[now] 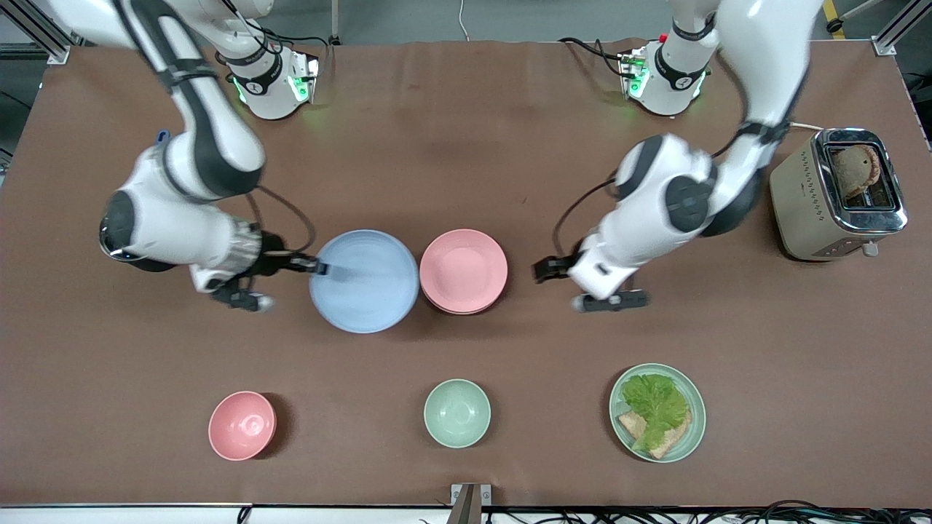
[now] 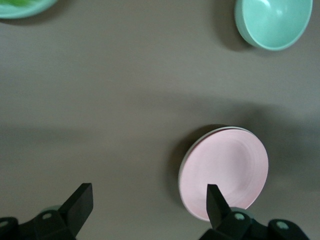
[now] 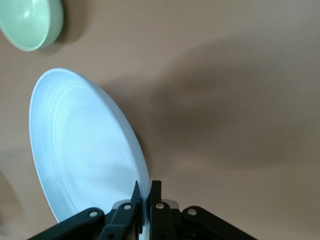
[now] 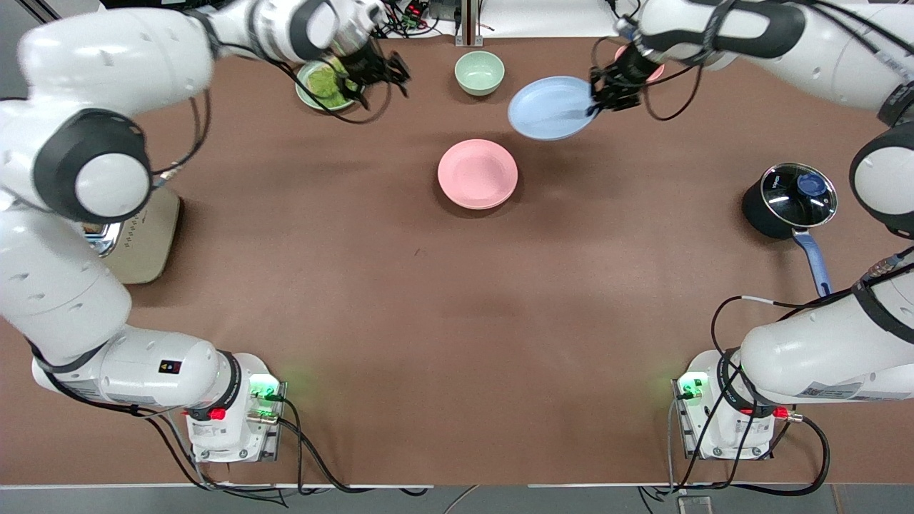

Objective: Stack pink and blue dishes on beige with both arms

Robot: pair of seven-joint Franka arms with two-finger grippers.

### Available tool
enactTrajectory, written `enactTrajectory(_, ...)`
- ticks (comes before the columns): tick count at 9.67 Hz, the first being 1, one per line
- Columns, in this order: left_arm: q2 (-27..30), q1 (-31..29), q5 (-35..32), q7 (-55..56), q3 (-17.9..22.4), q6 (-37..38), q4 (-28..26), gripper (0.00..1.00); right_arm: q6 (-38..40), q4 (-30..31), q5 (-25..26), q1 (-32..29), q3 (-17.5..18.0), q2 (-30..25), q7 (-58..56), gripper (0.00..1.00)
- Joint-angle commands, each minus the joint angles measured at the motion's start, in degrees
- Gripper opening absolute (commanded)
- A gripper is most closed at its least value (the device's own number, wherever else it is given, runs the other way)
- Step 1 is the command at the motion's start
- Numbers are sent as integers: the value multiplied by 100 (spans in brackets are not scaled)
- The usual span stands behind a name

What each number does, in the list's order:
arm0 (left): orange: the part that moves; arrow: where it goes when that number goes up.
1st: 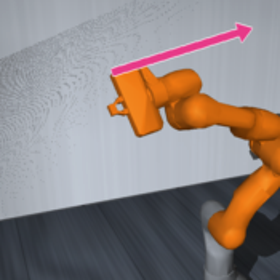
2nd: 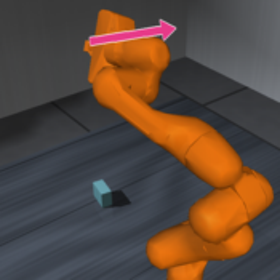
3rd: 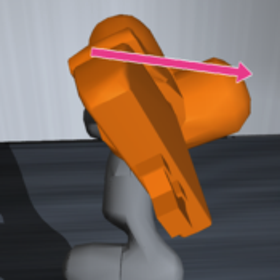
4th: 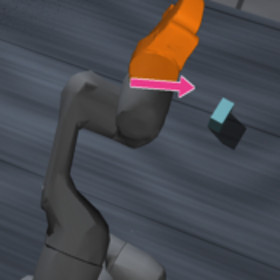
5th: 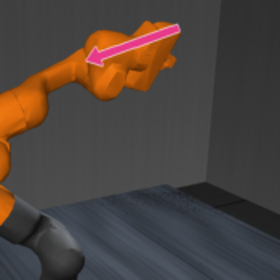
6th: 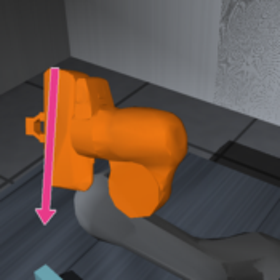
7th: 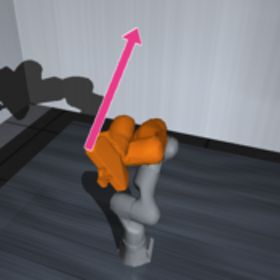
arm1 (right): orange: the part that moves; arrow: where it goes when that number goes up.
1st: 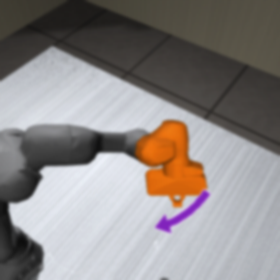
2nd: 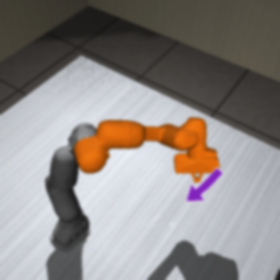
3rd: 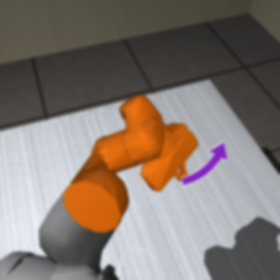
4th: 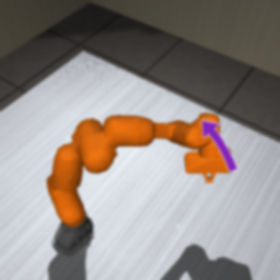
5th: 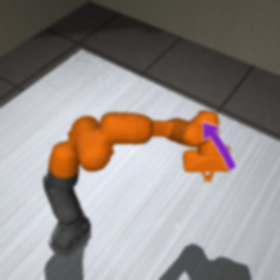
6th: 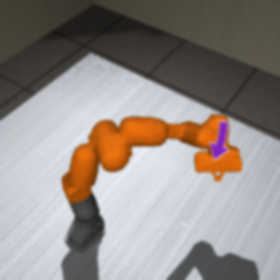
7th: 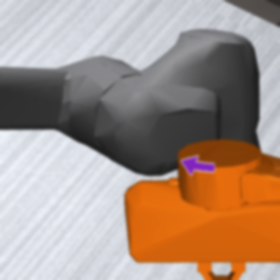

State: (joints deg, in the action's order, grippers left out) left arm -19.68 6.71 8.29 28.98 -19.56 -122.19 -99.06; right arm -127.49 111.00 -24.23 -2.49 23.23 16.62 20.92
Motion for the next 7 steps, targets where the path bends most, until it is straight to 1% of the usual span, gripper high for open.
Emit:
enactTrajectory(1,698,24,-82,-695,661,596,-245,100,-930,369,76,116,549,165,552,2)
enactTrajectory(2,1085,23,-81,-1170,977,948,-237,100,-1475,640,76,283,629,288,571,2)
enactTrajectory(3,1498,15,-90,-1714,1276,1317,-236,100,-1776,773,76,406,700,498,571,2)
enactTrajectory(4,1911,-38,-99,-2137,1540,1721,-254,100,-2049,774,67,547,718,735,580,3)
enactTrajectory(5,2315,-177,-186,-2298,1630,1916,-332,100,-2252,766,50,627,726,911,580,4)
enactTrajectory(6,2632,-187,-657,-2317,1596,1918,-577,100,-2332,766,41,671,796,992,580,4)
enactTrajectory(7,2914,-205,-862,-2317,1578,1918,-823,100,-2385,783,41,680,814,1018,580,4)
